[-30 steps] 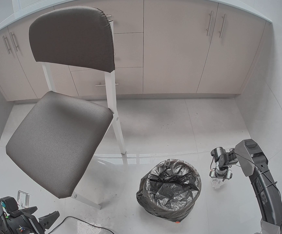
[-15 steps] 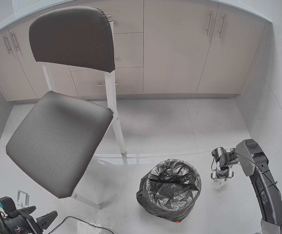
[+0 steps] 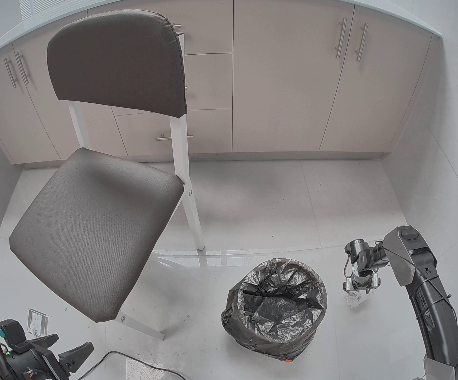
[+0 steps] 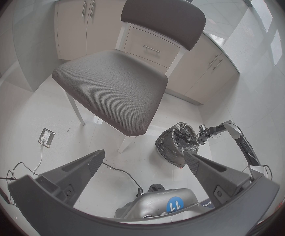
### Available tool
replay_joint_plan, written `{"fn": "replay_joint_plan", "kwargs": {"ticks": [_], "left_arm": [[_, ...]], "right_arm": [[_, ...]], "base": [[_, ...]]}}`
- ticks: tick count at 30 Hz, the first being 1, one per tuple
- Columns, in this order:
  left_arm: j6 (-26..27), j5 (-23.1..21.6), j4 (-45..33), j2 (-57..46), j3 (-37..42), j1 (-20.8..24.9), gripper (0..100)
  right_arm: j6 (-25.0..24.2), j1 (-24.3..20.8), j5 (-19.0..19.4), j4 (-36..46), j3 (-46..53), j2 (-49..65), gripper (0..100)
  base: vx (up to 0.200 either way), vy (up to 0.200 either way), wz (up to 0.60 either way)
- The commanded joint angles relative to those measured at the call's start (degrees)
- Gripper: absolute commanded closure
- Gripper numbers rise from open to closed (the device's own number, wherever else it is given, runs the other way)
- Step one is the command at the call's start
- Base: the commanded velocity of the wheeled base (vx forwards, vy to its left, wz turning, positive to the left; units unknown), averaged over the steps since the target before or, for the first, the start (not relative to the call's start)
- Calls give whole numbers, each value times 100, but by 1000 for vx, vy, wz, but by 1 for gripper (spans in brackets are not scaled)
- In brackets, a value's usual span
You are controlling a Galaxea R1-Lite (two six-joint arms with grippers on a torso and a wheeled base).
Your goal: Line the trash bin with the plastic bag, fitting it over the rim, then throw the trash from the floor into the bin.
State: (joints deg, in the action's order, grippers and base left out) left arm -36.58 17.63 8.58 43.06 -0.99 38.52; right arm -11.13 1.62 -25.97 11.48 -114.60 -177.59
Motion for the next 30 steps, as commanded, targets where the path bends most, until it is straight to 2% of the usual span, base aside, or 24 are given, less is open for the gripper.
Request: {"fn": "replay_joint_plan", "kwargs": {"ticks": [1, 4, 10, 16, 17, 30], "left_arm": [[2, 4, 3, 10, 99, 6, 0], [-7, 4, 3, 10, 99, -3, 0], [-7, 4, 3, 10, 99, 6, 0], [2, 4, 3, 10, 99, 6, 0], [2, 13, 3, 10, 99, 6, 0], [2, 13, 3, 1, 99, -3, 0]], "right_arm": [[-30, 49, -23, 3, 1, -2, 0], [23, 110, -190, 3, 1, -2, 0], [243, 58, -146, -15, 1, -2, 0], [260, 58, -137, -6, 1, -2, 0], [269, 49, -146, -6, 1, -2, 100], [269, 22, -137, -41, 1, -2, 100]], "base": [[0, 0, 0], [0, 0, 0], [0, 0, 0], [0, 0, 0], [0, 0, 0], [0, 0, 0]]}}
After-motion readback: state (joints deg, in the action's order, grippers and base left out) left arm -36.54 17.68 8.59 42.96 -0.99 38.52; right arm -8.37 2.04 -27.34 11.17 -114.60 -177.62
